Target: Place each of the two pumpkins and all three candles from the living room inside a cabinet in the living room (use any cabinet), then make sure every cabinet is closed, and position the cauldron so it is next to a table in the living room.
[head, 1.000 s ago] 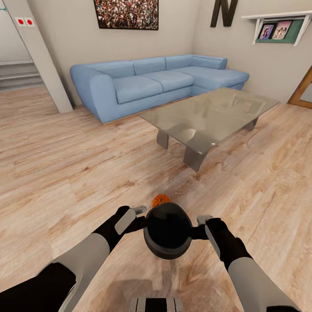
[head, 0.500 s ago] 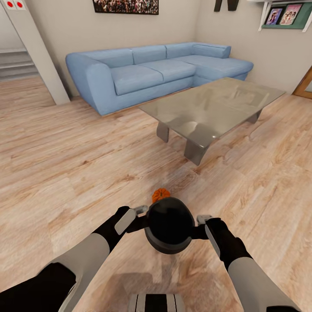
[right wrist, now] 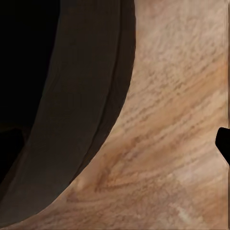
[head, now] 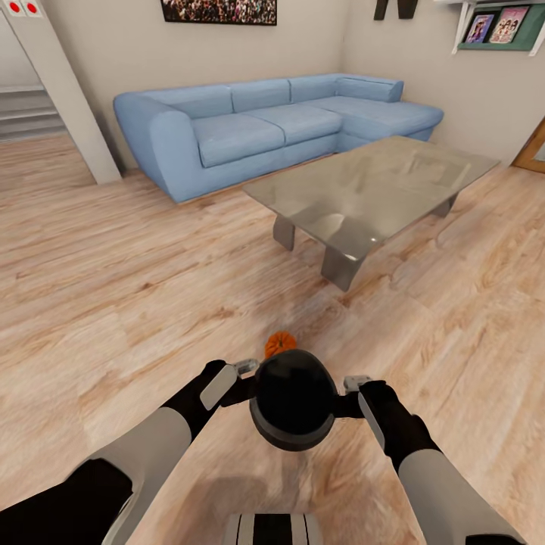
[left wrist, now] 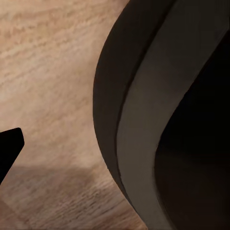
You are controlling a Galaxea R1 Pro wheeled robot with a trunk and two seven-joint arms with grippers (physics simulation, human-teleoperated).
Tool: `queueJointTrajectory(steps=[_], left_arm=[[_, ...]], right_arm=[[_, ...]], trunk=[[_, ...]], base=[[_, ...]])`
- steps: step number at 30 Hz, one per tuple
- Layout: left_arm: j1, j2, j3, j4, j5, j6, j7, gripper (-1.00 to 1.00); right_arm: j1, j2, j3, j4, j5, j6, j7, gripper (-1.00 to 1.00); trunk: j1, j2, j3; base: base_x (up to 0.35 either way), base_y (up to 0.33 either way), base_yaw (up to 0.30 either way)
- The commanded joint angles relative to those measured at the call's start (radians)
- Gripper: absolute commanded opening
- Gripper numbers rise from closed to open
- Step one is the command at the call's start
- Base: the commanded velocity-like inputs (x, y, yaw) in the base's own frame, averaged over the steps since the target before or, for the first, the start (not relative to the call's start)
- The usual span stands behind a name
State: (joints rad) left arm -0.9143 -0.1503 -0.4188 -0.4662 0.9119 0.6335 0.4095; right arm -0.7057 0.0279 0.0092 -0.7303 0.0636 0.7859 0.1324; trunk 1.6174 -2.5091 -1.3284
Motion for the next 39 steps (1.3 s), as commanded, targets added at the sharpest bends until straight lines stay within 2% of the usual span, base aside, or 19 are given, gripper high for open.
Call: queueJointTrajectory(steps=[1,14,18,24,32,33,39], left_arm=[[0.0,0.001,0.0,0.0,0.0,0.0,0.0,1.0],[0.0,0.006,0.0,0.002,0.0,-0.004,-0.003,1.0],[0.0,0.009,0.001,0.005,0.0,-0.005,-0.003,1.0],[0.0,0.008,0.0,0.072,-0.001,-0.1,-0.004,1.0],[0.0,0.003,0.0,0.1,-0.002,-0.113,-0.005,1.0],[0.006,-0.009,0.0,0.093,0.029,-0.127,-0.013,1.0],[0.019,0.008,0.0,0.087,0.075,-0.137,-0.014,1.0]], right_arm=[[0.0,0.0,0.0,0.0,0.011,-0.001,-0.001,1.0],[0.0,0.003,0.0,0.002,0.01,-0.001,-0.002,1.0],[0.0,0.003,0.0,0.002,0.01,-0.001,-0.002,1.0],[0.0,0.003,0.0,0.0,0.01,-0.001,-0.001,1.0],[0.0,0.003,0.0,0.0,0.011,0.0,-0.001,1.0],[-0.001,0.005,0.004,-0.01,-0.039,-0.004,0.004,1.0],[-0.004,0.002,0.005,-0.011,-0.078,-0.013,0.005,1.0]], trunk=[[0.0,0.0,0.0],[0.0,0.0,0.0],[0.002,-0.001,-0.015],[0.005,-0.002,-0.039],[0.008,-0.004,-0.07],[0.008,-0.004,-0.069],[0.008,-0.004,-0.069]], base=[[0.135,-0.039,0.0],[0.012,-0.003,0.0],[0.0,0.0,0.0],[0.0,0.0,0.0],[0.0,0.0,0.0],[0.0,0.0,0.0],[0.0,0.0,0.0]])
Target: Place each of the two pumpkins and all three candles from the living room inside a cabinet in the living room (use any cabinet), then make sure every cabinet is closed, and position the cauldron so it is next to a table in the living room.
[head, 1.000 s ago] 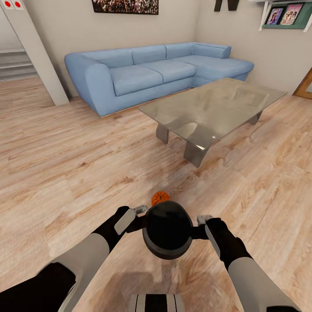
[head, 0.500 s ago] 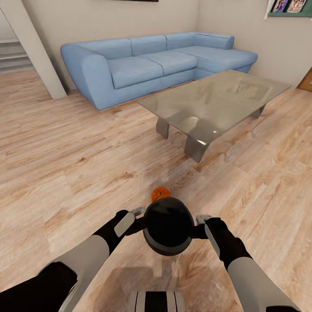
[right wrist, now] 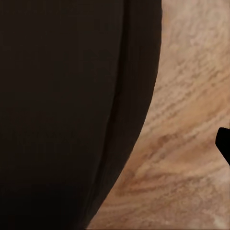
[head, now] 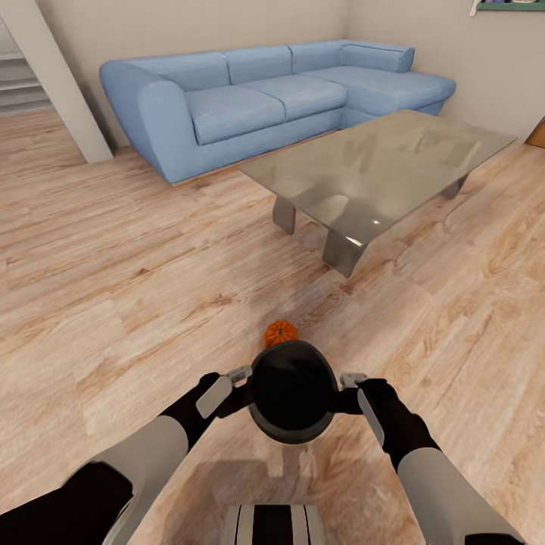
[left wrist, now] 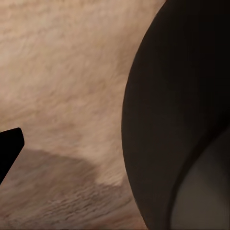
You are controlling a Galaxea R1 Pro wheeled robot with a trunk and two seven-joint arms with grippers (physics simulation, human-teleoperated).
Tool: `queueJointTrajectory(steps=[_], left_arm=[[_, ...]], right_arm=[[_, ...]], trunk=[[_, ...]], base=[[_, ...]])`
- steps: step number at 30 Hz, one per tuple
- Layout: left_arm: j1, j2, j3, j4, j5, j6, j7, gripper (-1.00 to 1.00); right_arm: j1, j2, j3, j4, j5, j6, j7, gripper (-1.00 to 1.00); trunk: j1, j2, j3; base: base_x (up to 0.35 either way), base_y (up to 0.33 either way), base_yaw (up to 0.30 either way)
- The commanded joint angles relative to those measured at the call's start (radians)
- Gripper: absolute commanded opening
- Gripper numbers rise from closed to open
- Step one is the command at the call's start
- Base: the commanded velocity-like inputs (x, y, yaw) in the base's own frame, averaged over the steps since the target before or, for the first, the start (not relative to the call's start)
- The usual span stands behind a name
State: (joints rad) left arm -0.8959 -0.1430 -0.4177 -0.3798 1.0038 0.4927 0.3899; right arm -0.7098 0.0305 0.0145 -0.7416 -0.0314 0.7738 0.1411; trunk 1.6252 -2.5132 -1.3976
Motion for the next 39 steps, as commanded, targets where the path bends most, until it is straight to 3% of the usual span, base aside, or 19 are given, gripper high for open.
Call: queueJointTrajectory(steps=[1,4,15,16,17,18,34,39], left_arm=[[0.002,0.003,-0.001,-0.002,-0.004,-0.003,0.006,1.0],[0.003,0.005,-0.001,-0.005,0.021,-0.011,0.006,1.0],[0.003,0.005,-0.002,-0.004,0.049,-0.012,0.007,1.0],[0.004,0.004,-0.002,-0.003,0.057,-0.012,0.007,1.0],[0.004,0.004,-0.003,-0.003,0.068,-0.012,0.007,-1.0],[0.004,0.004,-0.003,-0.002,-0.07,-0.011,0.007,-1.0],[0.005,0.005,-0.003,-0.004,-0.071,-0.011,0.007,-1.0],[0.005,0.005,-0.004,-0.005,-0.071,-0.011,0.007,-1.0]], right_arm=[[0.0,-0.001,0.001,0.001,0.005,-0.002,-0.004,1.0],[0.0,-0.002,0.001,0.0,-0.014,-0.002,-0.005,1.0],[0.0,-0.002,0.001,0.004,0.002,-0.01,-0.006,1.0],[0.0,-0.003,0.001,0.01,0.0,-0.013,-0.006,-1.0],[0.0,-0.003,0.002,0.015,-0.004,-0.015,-0.006,-1.0],[0.0,-0.004,0.003,0.033,0.058,-0.018,-0.006,-1.0],[0.0,-0.006,0.004,0.038,0.057,-0.018,-0.006,-1.0],[0.0,-0.006,0.004,0.033,0.058,-0.018,-0.006,-1.0]], trunk=[[0.0,0.0,0.0],[0.0,0.0,0.0],[0.0,0.0,0.0],[0.0,0.0,0.0],[0.0,0.0,0.0],[0.0,0.0,0.0],[0.0,0.0,0.0],[0.0,0.0,0.0]], base=[[0.0,0.0,0.0],[0.0,0.0,0.0],[0.0,0.0,0.0],[0.0,0.0,0.0],[0.0,0.0,0.0],[0.0,0.0,0.0],[0.0,0.0,0.0],[0.0,-0.218,0.178]])
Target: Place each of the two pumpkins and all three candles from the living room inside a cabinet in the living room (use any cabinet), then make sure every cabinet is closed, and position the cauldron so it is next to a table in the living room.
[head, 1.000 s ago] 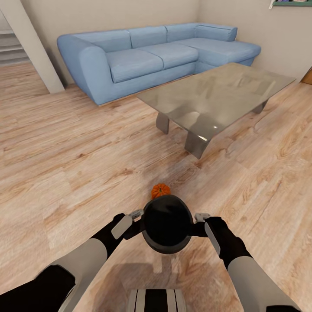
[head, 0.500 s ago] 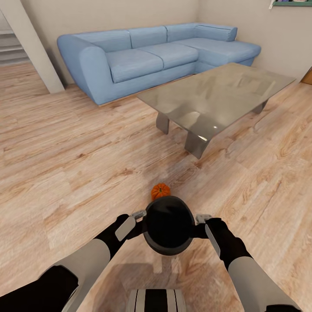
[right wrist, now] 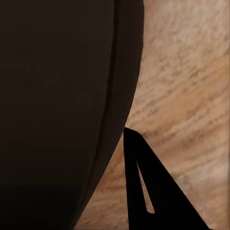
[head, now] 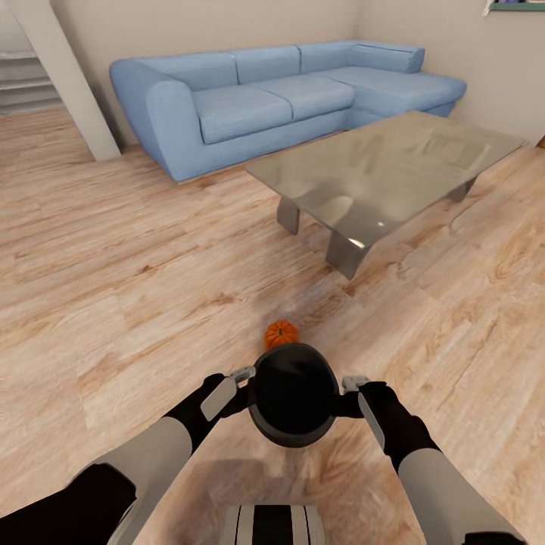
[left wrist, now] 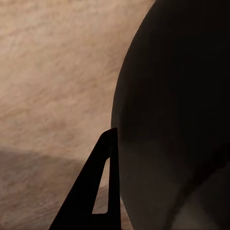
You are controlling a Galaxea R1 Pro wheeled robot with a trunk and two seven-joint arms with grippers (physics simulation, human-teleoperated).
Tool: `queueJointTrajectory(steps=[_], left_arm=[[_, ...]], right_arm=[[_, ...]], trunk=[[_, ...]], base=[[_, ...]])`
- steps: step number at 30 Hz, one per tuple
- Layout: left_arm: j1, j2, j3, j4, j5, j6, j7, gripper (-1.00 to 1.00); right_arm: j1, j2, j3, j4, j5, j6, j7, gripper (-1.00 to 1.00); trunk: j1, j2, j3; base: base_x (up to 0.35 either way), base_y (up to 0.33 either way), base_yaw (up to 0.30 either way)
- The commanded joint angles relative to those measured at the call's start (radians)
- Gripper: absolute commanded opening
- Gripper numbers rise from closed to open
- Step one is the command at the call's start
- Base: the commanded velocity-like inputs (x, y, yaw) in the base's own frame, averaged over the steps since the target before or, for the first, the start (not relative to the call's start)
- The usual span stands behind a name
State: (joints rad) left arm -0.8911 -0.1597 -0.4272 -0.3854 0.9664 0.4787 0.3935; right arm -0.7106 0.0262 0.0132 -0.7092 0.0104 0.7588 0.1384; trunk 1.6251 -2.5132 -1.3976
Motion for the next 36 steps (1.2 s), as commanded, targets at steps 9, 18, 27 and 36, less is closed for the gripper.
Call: queueJointTrajectory(steps=[9,18,27,36], left_arm=[[0.0,0.022,0.006,0.0,-0.033,0.003,0.004,-1.0],[0.0,0.022,0.007,0.0,-0.032,0.003,0.004,-1.0],[0.0,0.022,0.007,-0.008,-0.032,0.003,0.004,-1.0],[0.0,0.022,0.006,-0.024,-0.032,0.005,0.005,-1.0]], right_arm=[[0.0,-0.002,0.005,-0.001,0.017,-0.003,-0.003,-1.0],[0.0,-0.002,0.005,-0.002,0.016,-0.003,0.003,-1.0],[0.0,-0.002,0.005,-0.016,0.016,-0.001,0.006,-1.0],[0.0,-0.002,0.005,-0.035,0.014,-0.001,0.006,-1.0]], trunk=[[0.0,0.0,0.0],[0.0,0.0,0.0],[0.0,0.0,0.0],[0.0,0.0,0.0]], base=[[0.0,-0.289,0.285],[0.0,-0.167,0.126],[0.0,-0.002,0.001],[-0.013,-0.027,-0.012]])
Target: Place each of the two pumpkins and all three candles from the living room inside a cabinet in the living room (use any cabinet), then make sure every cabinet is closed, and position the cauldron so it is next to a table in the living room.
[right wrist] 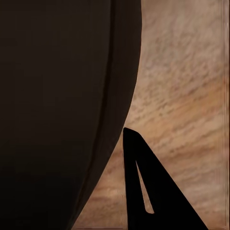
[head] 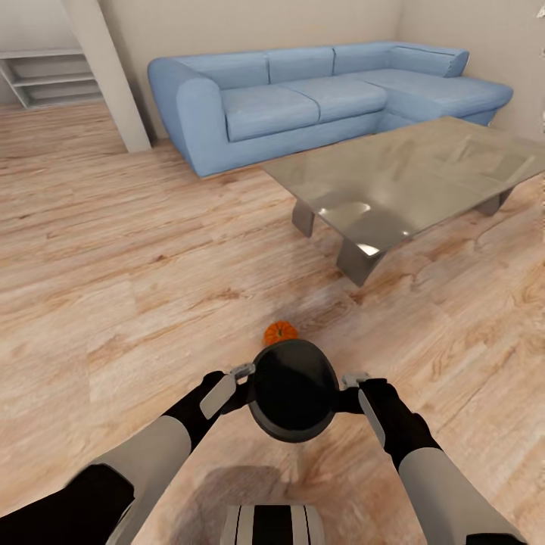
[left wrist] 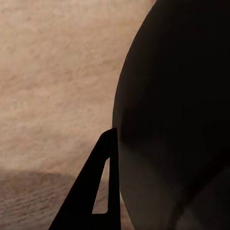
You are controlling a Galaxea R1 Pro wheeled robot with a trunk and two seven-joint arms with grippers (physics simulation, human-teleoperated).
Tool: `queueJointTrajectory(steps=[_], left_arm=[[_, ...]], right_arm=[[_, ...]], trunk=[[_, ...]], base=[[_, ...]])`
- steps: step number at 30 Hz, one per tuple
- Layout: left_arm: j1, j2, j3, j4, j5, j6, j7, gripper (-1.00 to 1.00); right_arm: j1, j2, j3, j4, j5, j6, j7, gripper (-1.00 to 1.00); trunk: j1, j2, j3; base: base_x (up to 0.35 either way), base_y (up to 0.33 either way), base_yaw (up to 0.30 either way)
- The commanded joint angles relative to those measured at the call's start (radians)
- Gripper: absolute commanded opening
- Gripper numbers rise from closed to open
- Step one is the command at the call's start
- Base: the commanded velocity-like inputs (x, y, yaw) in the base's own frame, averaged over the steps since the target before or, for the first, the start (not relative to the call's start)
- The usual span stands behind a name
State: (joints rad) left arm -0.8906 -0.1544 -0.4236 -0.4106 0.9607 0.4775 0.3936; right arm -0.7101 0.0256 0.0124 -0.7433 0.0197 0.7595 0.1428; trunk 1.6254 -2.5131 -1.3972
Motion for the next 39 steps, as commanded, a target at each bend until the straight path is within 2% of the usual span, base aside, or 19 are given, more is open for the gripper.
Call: queueJointTrajectory(steps=[1,11,28,39], left_arm=[[-0.001,0.016,0.002,0.001,-0.027,0.006,0.005,-1.0],[-0.001,0.016,0.002,0.001,-0.027,0.007,0.005,-1.0],[-0.001,0.016,0.003,0.006,-0.027,0.006,0.004,-1.0],[-0.001,0.016,0.003,0.005,-0.027,0.006,0.005,-1.0]], right_arm=[[0.0,-0.001,0.006,-0.001,0.005,-0.002,0.001,-1.0],[0.0,-0.001,0.006,0.001,0.005,-0.002,0.0,-1.0],[0.0,0.001,0.006,0.004,0.006,-0.002,-0.008,-1.0],[0.0,0.002,0.006,0.004,0.006,-0.002,-0.008,-1.0]], trunk=[[0.0,0.0,0.001],[0.0,0.0,0.006],[0.0,0.0,0.006],[0.0,0.0,0.006]], base=[[-0.101,-0.186,-0.102],[-0.131,-0.254,-0.09],[-0.005,-0.25,0.0],[0.062,-0.251,0.232]])
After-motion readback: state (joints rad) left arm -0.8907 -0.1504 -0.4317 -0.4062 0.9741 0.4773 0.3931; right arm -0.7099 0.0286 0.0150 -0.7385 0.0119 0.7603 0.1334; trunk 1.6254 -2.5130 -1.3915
